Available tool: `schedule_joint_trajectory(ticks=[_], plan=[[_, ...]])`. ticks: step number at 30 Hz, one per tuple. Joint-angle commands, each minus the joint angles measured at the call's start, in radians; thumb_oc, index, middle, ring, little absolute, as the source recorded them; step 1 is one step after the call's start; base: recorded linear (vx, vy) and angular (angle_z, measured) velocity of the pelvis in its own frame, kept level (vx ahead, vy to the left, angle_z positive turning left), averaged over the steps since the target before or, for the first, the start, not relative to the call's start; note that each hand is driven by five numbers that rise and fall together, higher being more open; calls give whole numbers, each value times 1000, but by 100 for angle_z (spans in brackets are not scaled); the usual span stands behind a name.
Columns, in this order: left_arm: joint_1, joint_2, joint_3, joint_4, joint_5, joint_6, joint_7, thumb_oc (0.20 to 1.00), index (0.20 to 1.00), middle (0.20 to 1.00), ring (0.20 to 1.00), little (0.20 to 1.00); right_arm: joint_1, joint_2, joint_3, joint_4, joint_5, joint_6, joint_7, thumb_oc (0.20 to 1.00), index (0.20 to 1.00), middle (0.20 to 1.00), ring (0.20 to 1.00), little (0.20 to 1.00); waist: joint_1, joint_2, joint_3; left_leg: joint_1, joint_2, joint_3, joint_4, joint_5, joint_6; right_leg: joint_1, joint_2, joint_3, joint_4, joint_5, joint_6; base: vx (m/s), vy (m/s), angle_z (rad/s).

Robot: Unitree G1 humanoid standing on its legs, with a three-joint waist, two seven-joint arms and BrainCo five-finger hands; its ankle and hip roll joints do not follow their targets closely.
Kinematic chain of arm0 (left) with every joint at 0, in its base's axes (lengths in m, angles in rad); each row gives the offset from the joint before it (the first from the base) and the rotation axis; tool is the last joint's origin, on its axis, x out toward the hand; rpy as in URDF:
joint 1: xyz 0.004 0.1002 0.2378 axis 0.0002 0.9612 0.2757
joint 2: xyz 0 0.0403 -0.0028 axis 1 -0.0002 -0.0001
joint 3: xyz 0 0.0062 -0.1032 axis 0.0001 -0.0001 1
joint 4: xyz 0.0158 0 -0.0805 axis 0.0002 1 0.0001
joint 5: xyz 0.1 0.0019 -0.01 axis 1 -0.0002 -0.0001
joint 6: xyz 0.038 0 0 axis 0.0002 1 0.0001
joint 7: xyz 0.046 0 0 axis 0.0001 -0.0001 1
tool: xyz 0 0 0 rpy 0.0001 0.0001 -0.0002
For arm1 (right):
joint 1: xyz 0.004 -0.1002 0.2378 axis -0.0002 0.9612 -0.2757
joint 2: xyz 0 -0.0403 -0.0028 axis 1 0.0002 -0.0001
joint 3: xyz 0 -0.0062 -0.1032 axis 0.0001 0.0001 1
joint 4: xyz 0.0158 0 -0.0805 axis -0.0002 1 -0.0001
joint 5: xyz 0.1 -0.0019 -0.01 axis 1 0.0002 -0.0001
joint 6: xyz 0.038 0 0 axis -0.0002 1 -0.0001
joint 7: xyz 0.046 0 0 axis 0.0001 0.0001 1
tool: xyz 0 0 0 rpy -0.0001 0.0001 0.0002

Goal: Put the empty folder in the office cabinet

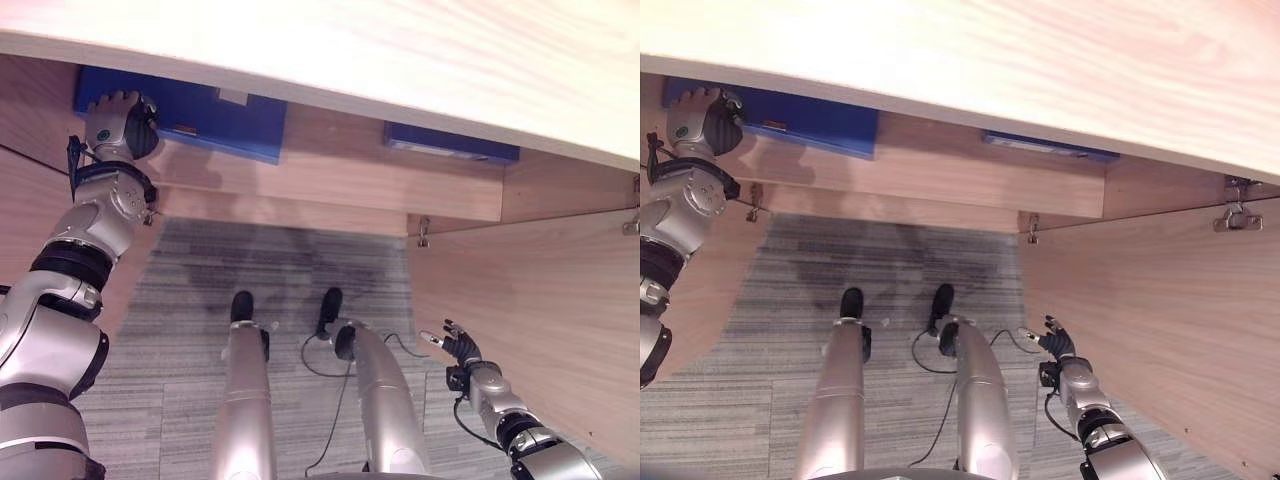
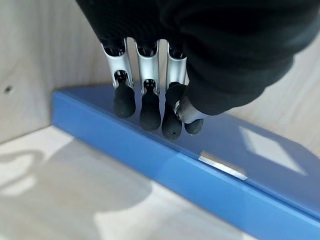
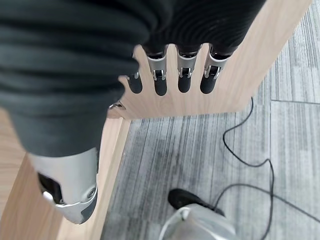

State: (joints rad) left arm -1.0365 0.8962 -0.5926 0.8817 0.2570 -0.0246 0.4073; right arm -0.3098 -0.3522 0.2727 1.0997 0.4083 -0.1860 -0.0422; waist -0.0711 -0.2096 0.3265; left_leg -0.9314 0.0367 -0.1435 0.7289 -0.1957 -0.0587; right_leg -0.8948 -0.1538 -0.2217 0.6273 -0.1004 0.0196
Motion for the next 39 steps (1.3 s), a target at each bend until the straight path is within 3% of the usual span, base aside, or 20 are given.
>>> schedule_joint_trajectory(ticks=[1, 9, 21, 39], plan=[[-53, -26, 28, 24, -68, -40, 18, 200, 200, 200, 200, 200, 20, -88, -1, 23, 37, -8, -17, 1000, 1000, 1000, 1000, 1000, -5, 33, -32, -10, 41, -41, -74, 23, 41, 35, -27, 19, 62, -93, 82, 3, 25, -3], [-92, -56, 5, 95, -118, -51, 8, 200, 200, 200, 200, 200, -5, -87, 5, 24, 58, -15, -24, 1000, 1000, 1000, 1000, 1000, -19, 24, -33, -57, 48, -45, -38, 13, 46, -8, -27, 17, 92, -95, 83, 9, 8, -3], [-20, -137, 15, 177, -133, -59, -16, 200, 200, 200, 200, 200, -7, -91, 10, 3, 53, -19, -26, 1000, 1000, 1000, 1000, 1000, -35, 16, -68, -64, 48, -34, -11, -16, 55, -25, -30, 22, 115, -114, 71, 8, 10, -2], [-174, -94, -112, 259, -57, -43, -41, 200, 200, 200, 200, 200, -21, -129, 27, -5, 58, -27, -14, 1000, 1000, 1000, 1000, 1000, -57, 12, -84, -155, 56, -43, 35, -24, 62, -109, -37, 31, 170, -119, 68, -1, 11, -1]])
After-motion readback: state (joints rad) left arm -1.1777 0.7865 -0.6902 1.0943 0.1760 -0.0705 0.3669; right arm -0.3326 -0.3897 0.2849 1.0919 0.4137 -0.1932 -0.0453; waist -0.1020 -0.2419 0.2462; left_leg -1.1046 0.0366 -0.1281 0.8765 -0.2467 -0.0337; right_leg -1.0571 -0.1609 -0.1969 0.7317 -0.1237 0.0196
